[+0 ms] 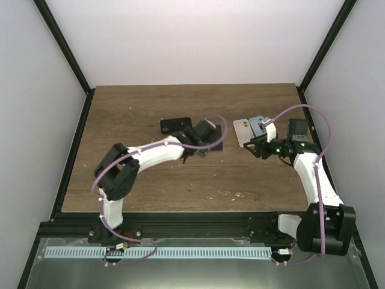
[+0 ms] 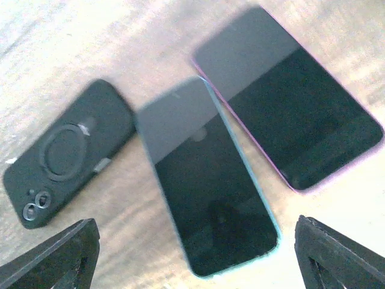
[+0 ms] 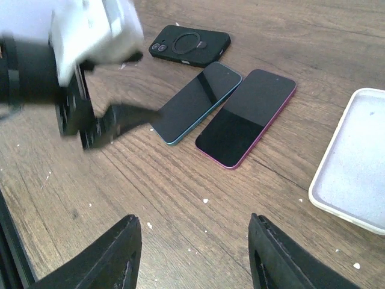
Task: Take the phone out of the phone case
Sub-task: Place the phone at the center of the board, then move the phone to the center of the board.
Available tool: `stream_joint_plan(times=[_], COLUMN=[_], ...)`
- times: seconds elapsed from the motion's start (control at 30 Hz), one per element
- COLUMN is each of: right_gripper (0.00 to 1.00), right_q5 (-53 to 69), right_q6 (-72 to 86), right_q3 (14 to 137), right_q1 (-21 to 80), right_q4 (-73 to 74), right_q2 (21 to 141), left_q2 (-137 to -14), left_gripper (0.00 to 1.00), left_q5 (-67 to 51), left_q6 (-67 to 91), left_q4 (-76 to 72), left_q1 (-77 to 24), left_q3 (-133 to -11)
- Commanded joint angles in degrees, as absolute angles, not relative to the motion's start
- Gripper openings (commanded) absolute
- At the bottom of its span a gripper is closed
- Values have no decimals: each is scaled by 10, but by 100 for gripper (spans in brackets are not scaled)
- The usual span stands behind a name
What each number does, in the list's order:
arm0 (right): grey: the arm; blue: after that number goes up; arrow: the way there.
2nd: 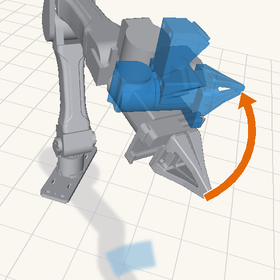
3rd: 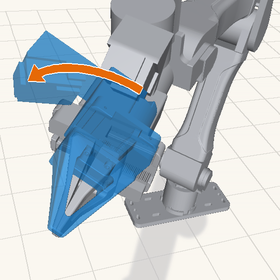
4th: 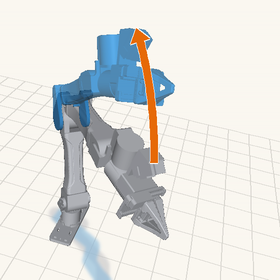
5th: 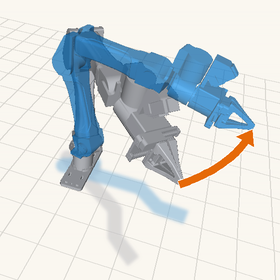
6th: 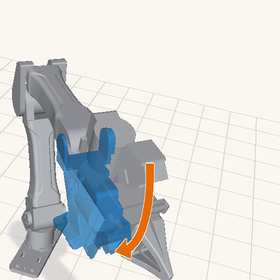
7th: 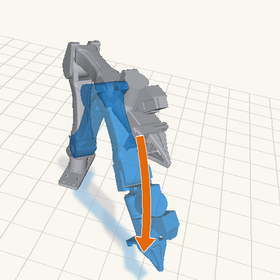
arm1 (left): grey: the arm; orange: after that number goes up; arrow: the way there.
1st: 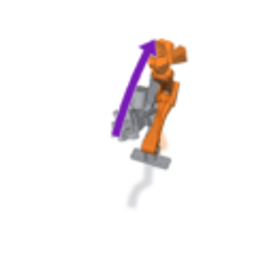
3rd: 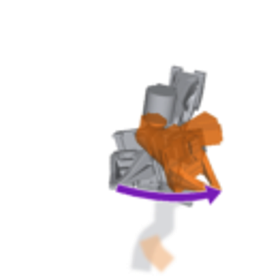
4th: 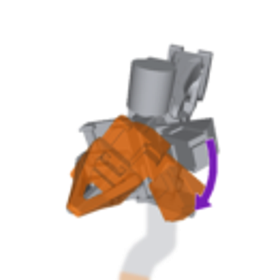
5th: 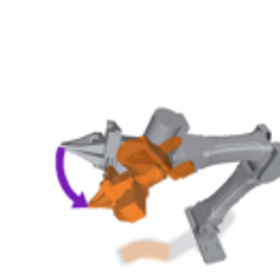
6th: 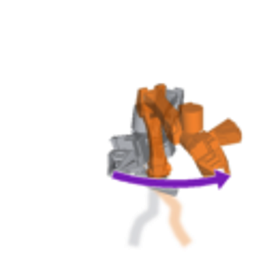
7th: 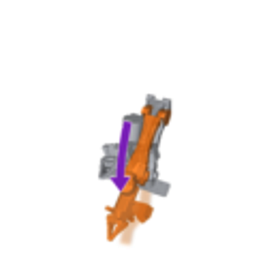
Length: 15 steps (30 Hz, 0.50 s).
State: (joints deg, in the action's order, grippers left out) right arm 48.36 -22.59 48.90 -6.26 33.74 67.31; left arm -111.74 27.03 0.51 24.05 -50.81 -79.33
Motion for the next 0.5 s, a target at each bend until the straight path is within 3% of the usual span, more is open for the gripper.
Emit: stream_joint_plan(times=[0.0, 0.47], right_gripper=[50, 50], right_q5=[483, 480], right_q6=[-217, -224], right_q3=[488, 490], right_q1=[-68, -68], right_q4=[323, 327], right_q2=[651, 663], left_q2=[-1092, -1307], left_gripper=[90, 99], left_q5=[142, 2], left_q6=[52, 124], left_q4=[236, 309], left_q1=[-415, -266], left_q3=[-826, -1103])
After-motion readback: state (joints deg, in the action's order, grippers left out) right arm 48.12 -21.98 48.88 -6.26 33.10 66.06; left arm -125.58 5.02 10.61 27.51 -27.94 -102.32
